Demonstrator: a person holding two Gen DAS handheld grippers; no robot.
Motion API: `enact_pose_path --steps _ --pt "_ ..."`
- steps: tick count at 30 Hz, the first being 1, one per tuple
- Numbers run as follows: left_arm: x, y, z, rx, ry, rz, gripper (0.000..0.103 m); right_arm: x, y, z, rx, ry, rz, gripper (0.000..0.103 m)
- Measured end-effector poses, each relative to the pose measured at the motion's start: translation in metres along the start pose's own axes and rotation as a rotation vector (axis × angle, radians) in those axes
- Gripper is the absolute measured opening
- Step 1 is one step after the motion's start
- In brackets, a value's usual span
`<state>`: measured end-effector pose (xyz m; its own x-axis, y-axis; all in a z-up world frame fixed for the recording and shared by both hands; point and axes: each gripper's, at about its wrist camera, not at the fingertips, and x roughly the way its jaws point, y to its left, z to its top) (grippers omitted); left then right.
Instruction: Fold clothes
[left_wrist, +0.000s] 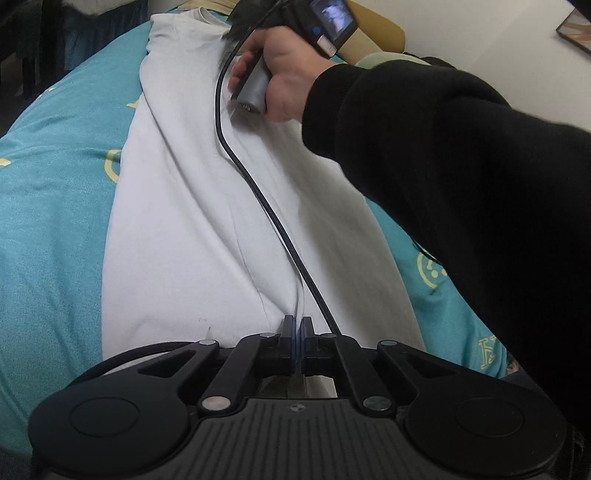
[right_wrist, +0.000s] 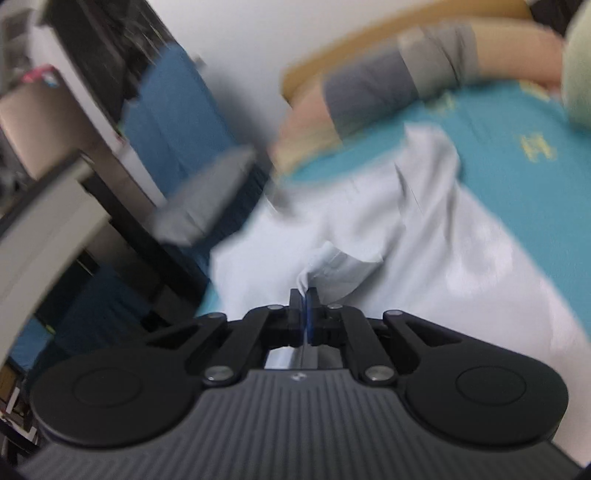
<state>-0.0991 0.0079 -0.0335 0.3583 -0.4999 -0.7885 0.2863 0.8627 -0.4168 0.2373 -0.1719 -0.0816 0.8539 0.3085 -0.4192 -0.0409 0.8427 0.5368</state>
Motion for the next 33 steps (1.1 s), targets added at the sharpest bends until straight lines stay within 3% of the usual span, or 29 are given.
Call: enact_pose_path --steps 5,7,11,14,15,16,17,18,19,23,28,33 --pt "-0.006 -0.005 -0.002 0.004 -0.02 -0.02 0.002 -0.025 0.001 0.028 -0.034 -0.125 -0.005 0.005" --pt "-0.006 -0.008 -0.004 0.024 -0.025 -0.014 0.002 -0.025 -0.004 0.035 -0.064 -0.139 -0.053 0.005" --pt "0.002 -0.017 -0.004 0.083 0.013 -0.011 0.004 -0.01 -0.03 0.026 -0.131 -0.074 -0.151 0.007" --pt "0.008 -0.025 0.006 0.128 0.034 0.001 0.023 -0.011 -0.042 0.019 -0.109 -0.003 -0.141 0.009" --pt "0.008 -0.027 0.009 0.139 0.04 0.004 0.039 -0.013 -0.044 0.019 -0.087 0.027 -0.129 0.011" --pt "0.007 -0.028 0.01 0.148 0.042 0.004 0.052 -0.019 -0.043 0.02 -0.085 0.04 -0.121 0.025" --pt "0.005 -0.029 0.012 0.163 0.04 -0.001 0.057 -0.025 -0.041 0.021 -0.085 0.051 -0.114 0.039" --pt "0.002 -0.032 0.012 0.187 0.041 -0.011 0.064 -0.038 -0.037 0.022 -0.092 0.04 -0.097 0.068" --pt "-0.001 -0.035 0.013 0.208 0.042 -0.024 0.067 -0.05 -0.034 0.024 -0.099 0.028 -0.08 0.085" --pt "-0.026 -0.043 0.011 0.234 -0.021 -0.069 0.078 -0.11 -0.031 0.032 -0.073 0.009 -0.065 0.085" --pt "-0.056 -0.057 0.017 0.25 -0.151 -0.061 0.083 -0.199 -0.041 0.03 -0.032 -0.026 -0.099 0.085" --pt "-0.065 -0.049 0.02 0.182 -0.184 -0.013 0.082 -0.274 -0.059 -0.001 -0.01 0.099 -0.153 0.085"
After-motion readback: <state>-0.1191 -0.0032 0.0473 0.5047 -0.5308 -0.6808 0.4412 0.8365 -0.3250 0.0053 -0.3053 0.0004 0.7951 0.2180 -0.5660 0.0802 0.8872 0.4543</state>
